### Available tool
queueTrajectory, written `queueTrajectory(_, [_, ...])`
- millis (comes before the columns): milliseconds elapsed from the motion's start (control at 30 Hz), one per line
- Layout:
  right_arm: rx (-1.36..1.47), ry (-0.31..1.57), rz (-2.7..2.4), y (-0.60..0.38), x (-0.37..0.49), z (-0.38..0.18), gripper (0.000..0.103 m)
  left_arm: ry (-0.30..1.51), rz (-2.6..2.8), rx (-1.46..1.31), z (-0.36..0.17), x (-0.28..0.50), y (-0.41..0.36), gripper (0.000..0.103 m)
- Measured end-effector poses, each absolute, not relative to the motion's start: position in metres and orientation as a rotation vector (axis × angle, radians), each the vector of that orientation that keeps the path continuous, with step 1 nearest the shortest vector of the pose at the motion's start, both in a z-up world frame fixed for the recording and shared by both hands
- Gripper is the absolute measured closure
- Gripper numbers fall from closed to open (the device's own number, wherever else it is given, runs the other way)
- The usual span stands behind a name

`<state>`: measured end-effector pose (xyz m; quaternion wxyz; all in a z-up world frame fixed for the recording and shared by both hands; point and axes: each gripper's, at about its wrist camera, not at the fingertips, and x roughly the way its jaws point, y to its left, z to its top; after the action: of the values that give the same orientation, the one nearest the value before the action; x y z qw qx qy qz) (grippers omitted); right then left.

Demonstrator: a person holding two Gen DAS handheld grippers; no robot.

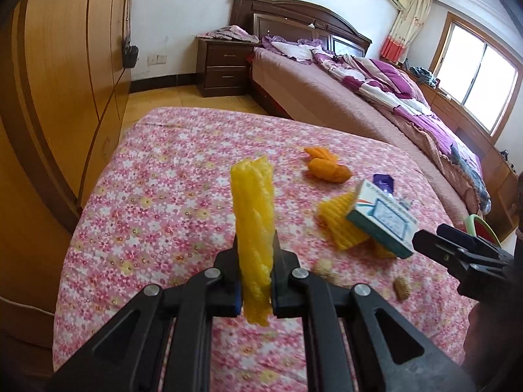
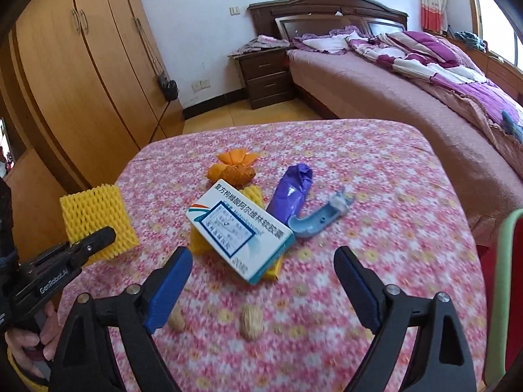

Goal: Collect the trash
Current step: 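Grasp the white medicine box with the right tool while the left tool holds the foam net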

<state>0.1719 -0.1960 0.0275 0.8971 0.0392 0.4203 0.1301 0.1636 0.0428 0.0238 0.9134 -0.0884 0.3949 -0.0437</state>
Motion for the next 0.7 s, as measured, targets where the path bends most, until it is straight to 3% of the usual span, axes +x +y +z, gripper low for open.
queueTrajectory(333, [-0.14, 0.934, 0.279, -0.164, 0.202, 0.01, 0.009, 0.854, -0.096, -0.199, 0.004, 0.18, 0.051, 0.092])
queueTrajectory(433, [-0.144, 0.95, 0.272, -0.161, 0.206, 0.005, 0.03, 0.85, -0.112, -0.198, 0.004, 0.18, 0.048, 0.092])
queueTrajectory(700, [-0.045, 0.897, 0.278, -0.166, 0.188, 0.015, 0.033, 0.839, -0.135, -0.206, 0.006, 0.176, 0.046, 0.092])
